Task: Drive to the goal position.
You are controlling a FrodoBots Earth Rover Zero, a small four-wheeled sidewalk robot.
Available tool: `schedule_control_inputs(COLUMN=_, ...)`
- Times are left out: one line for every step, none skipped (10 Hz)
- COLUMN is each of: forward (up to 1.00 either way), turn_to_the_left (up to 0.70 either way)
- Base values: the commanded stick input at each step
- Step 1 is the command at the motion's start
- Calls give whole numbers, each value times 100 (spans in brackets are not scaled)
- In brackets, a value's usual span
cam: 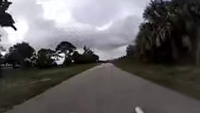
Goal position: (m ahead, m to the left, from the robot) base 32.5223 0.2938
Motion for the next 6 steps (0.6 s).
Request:
schedule_control_inputs(forward=70, turn_to_the_left=-1)
schedule_control_inputs(forward=70, turn_to_the_left=-5)
schedule_control_inputs(forward=70, turn_to_the_left=-25)
schedule_control_inputs(forward=70, turn_to_the_left=-32)
schedule_control_inputs(forward=70, turn_to_the_left=-27)
schedule_control_inputs(forward=70, turn_to_the_left=-1)
